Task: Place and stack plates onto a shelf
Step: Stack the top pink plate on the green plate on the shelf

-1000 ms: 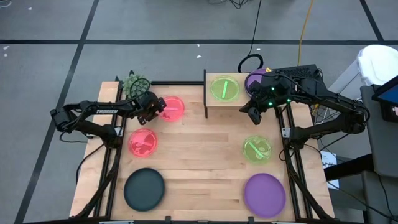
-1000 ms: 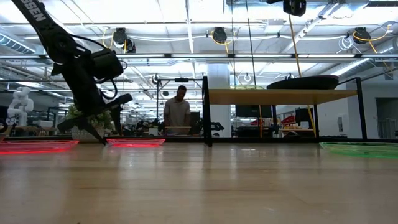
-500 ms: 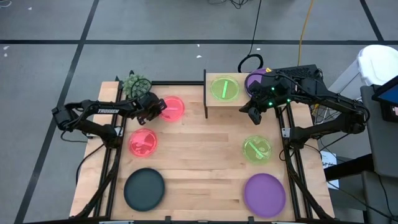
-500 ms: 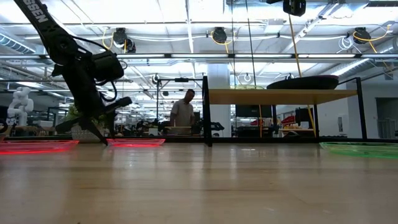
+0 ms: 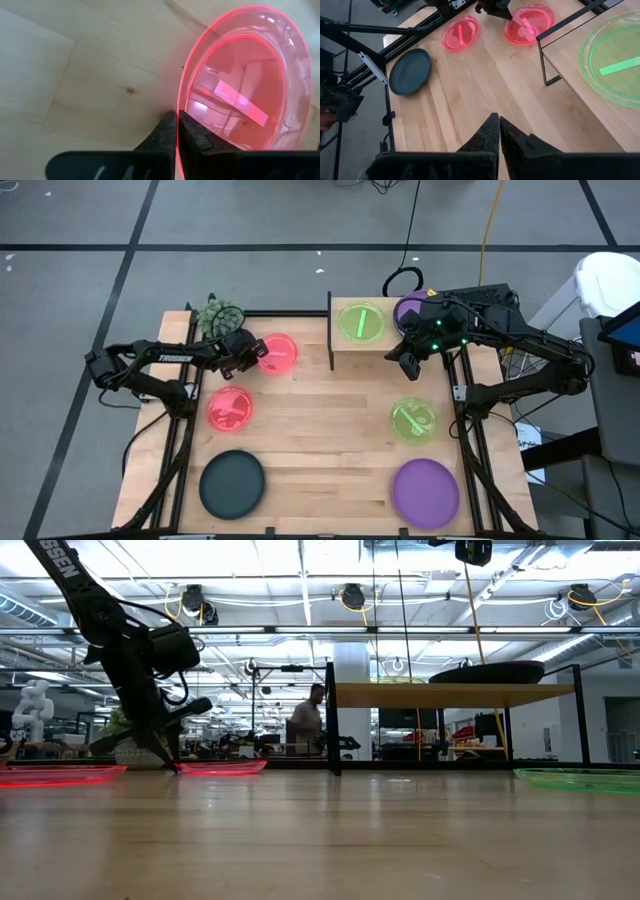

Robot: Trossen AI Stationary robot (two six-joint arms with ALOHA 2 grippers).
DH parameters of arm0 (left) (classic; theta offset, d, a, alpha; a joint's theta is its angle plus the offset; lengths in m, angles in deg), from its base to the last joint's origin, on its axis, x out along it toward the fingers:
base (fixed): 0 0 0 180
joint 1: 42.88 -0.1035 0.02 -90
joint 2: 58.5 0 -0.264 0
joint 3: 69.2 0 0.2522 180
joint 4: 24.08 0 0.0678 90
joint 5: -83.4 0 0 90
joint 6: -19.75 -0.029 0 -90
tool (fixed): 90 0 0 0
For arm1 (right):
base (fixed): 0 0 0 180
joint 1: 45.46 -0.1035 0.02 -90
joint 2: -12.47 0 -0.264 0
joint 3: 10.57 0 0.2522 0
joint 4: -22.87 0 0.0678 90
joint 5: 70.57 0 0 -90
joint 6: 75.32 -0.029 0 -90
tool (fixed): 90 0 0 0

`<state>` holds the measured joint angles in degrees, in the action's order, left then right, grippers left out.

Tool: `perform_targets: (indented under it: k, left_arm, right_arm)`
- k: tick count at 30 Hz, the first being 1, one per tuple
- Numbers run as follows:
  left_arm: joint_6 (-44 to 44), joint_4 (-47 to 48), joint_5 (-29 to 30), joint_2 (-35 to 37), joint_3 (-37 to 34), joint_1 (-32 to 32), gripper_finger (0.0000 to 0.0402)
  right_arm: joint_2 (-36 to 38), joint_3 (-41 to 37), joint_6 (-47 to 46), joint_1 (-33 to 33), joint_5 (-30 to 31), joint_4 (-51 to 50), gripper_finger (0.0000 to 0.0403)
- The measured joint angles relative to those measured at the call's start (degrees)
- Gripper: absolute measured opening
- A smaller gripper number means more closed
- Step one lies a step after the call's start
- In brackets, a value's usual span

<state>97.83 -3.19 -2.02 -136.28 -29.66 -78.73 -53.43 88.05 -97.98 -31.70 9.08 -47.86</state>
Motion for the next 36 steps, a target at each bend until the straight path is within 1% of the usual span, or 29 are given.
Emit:
perform_targets:
  k: [5, 11, 21, 36]
  left_arm:
    - [-0.17, -3.0, 0.17, -0.02, -0.11, -0.02, 0.0004]
    - [-2.35, -14.33, -0.89, 0.13, -0.09, -0.02, 0.0003]
    - [-5.09, -29.5, -5.13, 0.23, -0.09, 0.0, 0.0002]
    - [-5.27, -42.35, -5.14, 0.28, -0.07, -0.13, 0.0001]
  right_arm:
    - [0.0, 0.02, -0.07, 0.0, 0.03, 0.0, 0.0]
    - [0.0, 0.01, -0.43, 0.0, 0.03, 0.0, 0.0]
    - [0.7, 0.0, -0.66, 0.0, -0.15, -0.1, 0.0]
    - [3.3, 0.0, -3.67, 0.02, 0.0, -0.09, 0.0]
